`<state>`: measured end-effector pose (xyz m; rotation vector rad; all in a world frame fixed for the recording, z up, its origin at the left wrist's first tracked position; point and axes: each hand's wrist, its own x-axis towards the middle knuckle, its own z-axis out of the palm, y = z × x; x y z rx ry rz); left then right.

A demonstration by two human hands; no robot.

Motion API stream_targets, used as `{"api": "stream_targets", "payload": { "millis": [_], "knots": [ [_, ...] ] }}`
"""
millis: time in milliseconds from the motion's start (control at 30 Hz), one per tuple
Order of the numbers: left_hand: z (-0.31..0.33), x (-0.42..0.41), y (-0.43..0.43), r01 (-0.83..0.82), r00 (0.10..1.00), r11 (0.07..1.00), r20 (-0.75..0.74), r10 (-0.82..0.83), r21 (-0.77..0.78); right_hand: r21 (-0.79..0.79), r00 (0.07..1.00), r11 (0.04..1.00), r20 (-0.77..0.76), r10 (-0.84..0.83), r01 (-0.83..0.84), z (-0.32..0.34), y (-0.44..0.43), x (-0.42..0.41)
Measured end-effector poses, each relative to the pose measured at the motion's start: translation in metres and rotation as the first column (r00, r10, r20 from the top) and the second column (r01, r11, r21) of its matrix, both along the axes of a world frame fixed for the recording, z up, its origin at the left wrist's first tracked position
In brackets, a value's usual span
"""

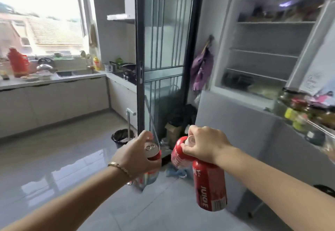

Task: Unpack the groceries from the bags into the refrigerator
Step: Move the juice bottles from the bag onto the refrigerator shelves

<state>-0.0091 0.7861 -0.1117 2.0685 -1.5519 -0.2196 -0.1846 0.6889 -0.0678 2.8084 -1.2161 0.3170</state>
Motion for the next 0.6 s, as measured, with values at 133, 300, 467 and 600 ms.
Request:
{"api": "stream_targets", "payload": {
  "millis": [133,300,467,600],
  "knots": [
    [0.005,0.004,-0.123,0.133,0.991,0.991,0.023,-0.132,-0.009,0.003,0.983,0.983,-0.025,-0.181,0.181,0.002,-0.098,-0.008],
    [0.026,0.011,-0.276,0.293,0.956,0.956,0.033,-0.293,-0.008,0.042,0.928,0.928,0.031,-0.372,0.370,0.021,-0.218,-0.009],
    [0.047,0.001,-0.411,0.380,0.925,0.923,-0.003,-0.381,-0.051,0.039,0.852,0.859,0.112,-0.511,0.510,0.035,-0.321,-0.019],
    [0.053,-0.017,-0.500,0.425,0.902,0.899,-0.030,-0.430,-0.101,0.037,0.786,0.806,0.196,-0.586,0.591,0.036,-0.394,-0.033]
  ]
}}
